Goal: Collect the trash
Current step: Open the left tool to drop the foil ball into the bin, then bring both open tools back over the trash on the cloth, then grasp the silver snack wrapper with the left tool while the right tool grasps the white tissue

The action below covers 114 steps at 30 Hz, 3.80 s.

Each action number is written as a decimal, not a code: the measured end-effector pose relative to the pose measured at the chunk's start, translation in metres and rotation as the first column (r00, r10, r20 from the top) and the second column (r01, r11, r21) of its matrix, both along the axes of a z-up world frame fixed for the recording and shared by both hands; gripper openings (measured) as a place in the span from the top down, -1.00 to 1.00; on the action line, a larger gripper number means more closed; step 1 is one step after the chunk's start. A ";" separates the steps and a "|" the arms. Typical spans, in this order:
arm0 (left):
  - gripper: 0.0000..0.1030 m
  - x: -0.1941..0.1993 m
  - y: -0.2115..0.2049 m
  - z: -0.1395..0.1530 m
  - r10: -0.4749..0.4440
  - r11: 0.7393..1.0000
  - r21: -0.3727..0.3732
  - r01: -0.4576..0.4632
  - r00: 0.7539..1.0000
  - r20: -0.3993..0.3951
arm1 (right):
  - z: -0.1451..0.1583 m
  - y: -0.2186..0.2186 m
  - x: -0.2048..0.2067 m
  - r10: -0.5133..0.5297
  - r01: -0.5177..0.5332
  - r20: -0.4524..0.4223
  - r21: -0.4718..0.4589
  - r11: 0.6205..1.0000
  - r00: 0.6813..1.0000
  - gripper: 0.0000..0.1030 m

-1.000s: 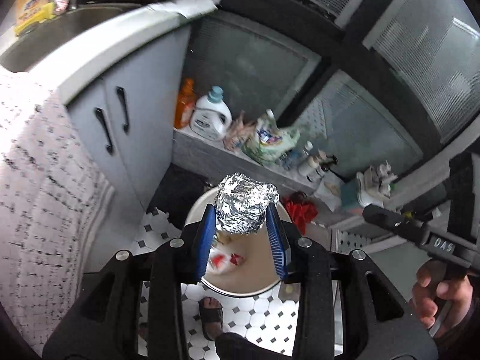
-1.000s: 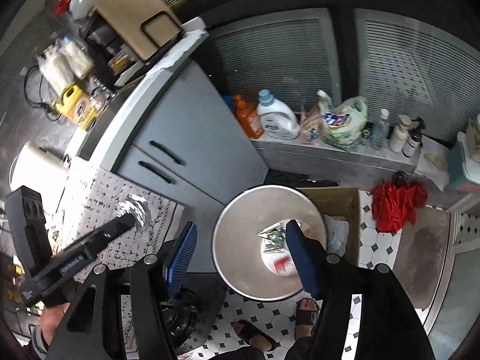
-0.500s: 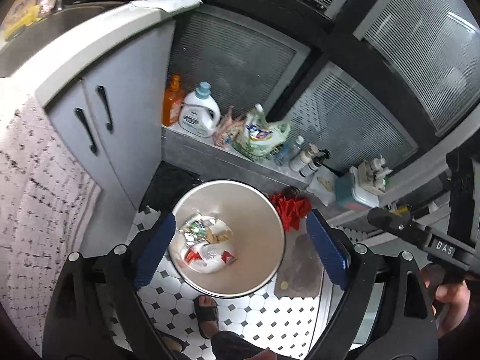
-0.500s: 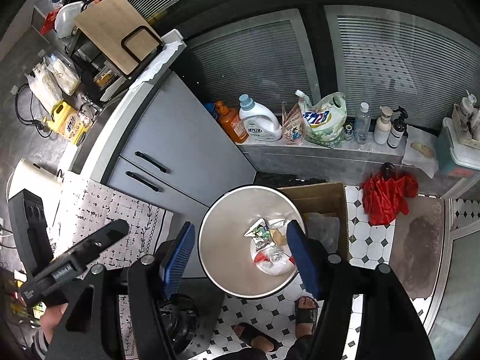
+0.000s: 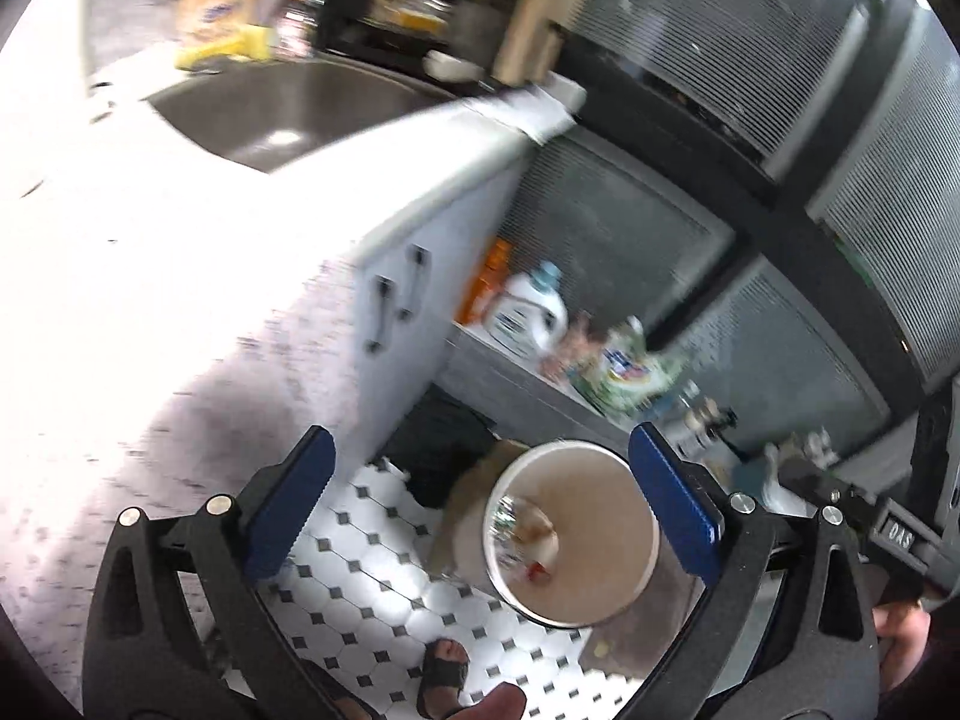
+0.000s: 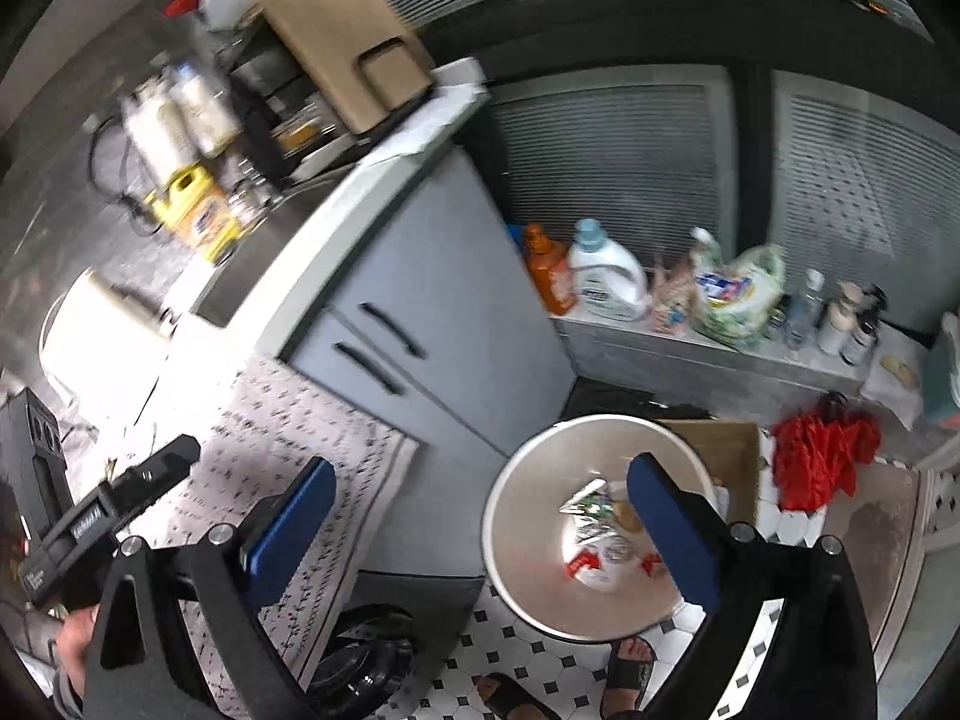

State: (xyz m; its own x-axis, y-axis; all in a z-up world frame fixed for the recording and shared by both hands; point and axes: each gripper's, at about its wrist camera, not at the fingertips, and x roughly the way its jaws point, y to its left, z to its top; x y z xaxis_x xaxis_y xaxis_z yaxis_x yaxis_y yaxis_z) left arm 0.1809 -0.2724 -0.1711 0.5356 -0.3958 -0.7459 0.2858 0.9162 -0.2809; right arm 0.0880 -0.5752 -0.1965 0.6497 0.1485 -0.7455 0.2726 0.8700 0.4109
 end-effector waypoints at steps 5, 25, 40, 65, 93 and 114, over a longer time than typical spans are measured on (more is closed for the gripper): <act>-0.89 0.000 0.050 0.011 0.092 0.996 -0.005 -0.092 0.995 0.024 | 0.005 0.040 0.024 0.083 -0.083 0.009 -0.001 0.997 0.997 -0.85; -0.89 -0.021 0.217 0.035 0.381 0.924 -0.049 -0.379 0.920 0.091 | 0.030 0.201 0.090 0.394 -0.392 0.067 -0.038 0.919 0.917 -0.85; -0.89 -0.039 0.327 0.047 0.548 0.836 -0.068 -0.544 0.828 0.120 | 0.040 0.306 0.117 0.540 -0.539 0.069 -0.035 0.842 0.839 -0.85; -0.87 0.080 0.376 0.025 0.458 0.886 0.050 -0.461 0.887 0.058 | 0.040 0.391 0.176 0.531 -0.528 0.030 -0.077 0.846 0.847 -0.79; 0.62 0.111 0.414 0.017 0.469 0.883 0.033 -0.469 0.883 0.015 | 0.024 0.461 0.221 0.581 -0.582 -0.030 -0.089 0.809 0.813 -0.58; -0.69 0.190 0.421 -0.013 0.507 0.842 0.236 -0.486 0.861 -0.033 | -0.006 0.503 0.259 0.583 -0.593 -0.110 -0.115 0.797 0.805 -0.60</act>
State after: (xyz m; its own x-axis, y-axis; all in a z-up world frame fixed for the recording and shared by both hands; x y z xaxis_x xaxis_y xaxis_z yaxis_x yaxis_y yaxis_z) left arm 0.3711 0.1487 -0.1837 0.5436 0.0779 -0.8357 -0.2406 0.9684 -0.0663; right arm 0.3474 -0.0724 -0.2027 0.4199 0.3794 -0.8244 -0.2876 0.9172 0.2756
